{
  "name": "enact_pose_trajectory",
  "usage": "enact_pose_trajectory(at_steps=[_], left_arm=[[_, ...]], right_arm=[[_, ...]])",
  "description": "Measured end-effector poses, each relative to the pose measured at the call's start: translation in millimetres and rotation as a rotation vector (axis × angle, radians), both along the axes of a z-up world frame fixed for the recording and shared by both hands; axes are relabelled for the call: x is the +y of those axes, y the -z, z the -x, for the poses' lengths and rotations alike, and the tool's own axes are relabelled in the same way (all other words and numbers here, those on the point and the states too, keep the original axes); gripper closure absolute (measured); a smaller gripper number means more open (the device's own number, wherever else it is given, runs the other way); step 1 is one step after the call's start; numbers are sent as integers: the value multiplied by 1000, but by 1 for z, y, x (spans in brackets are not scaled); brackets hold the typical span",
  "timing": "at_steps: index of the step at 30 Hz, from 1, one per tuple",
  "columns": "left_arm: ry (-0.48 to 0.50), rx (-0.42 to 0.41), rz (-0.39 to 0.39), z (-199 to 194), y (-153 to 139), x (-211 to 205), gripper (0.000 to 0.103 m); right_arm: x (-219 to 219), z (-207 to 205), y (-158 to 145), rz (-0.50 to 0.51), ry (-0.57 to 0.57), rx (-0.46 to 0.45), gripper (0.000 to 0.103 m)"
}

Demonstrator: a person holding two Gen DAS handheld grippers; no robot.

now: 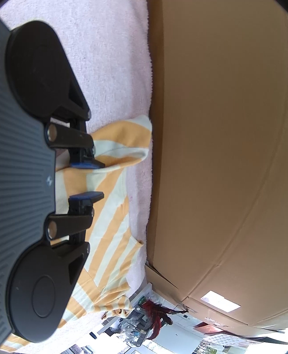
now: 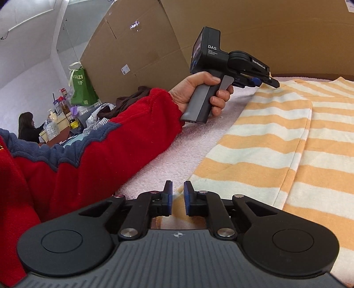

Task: Fold clothes
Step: 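Lay the sleeve on the shirt and open the right gripper while the left gripper releases, then open the left gripper and lift it off the shirt body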

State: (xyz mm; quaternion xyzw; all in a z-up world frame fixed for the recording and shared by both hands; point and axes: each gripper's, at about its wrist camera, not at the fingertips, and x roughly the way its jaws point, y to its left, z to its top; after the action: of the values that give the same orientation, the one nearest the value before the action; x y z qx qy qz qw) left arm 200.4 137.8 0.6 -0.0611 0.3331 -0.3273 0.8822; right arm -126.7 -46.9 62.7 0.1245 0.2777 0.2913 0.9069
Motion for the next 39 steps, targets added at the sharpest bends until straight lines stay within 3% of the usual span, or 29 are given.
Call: enact_pose_trajectory(at_steps=[4, 10, 13, 15, 17, 21, 22, 28, 30, 33, 36, 39], left_arm=[[6, -20, -17, 2, 0, -2, 79], [12, -78, -73, 8, -1, -10, 79], [10, -97, -89, 9, -1, -12, 77], [8, -102, -92, 9, -1, -12, 75], [7, -103, -92, 9, -1, -12, 74], [12, -110, -95, 11, -2, -14, 63], [14, -113, -97, 11, -2, -15, 62], [-4, -149, -119, 14, -4, -14, 63], [-20, -161, -122, 14, -5, -13, 64], [-29, -165, -121, 13, -4, -12, 66], [-33, -181, -130, 14, -4, -13, 66], [-84, -204, -123, 13, -9, -6, 62]], right_arm=[[1, 1, 1, 2, 5, -9, 98], [-7, -9, -7, -56, -13, 38, 95], [-19, -23, -20, -62, 81, -6, 90], [-25, -40, -16, -38, 159, 17, 88], [-28, -49, -9, -41, 199, 32, 92], [-19, -38, -6, -32, 121, -2, 89], [-16, -33, -6, -24, 89, -11, 83], [-3, -10, -5, -28, -104, -40, 68], [-10, -14, -8, -49, -82, -35, 72], [-35, -30, -11, -151, 80, -17, 81], [-45, -48, -1, -138, 205, 27, 85], [-52, -46, 10, -183, 240, 42, 93]])
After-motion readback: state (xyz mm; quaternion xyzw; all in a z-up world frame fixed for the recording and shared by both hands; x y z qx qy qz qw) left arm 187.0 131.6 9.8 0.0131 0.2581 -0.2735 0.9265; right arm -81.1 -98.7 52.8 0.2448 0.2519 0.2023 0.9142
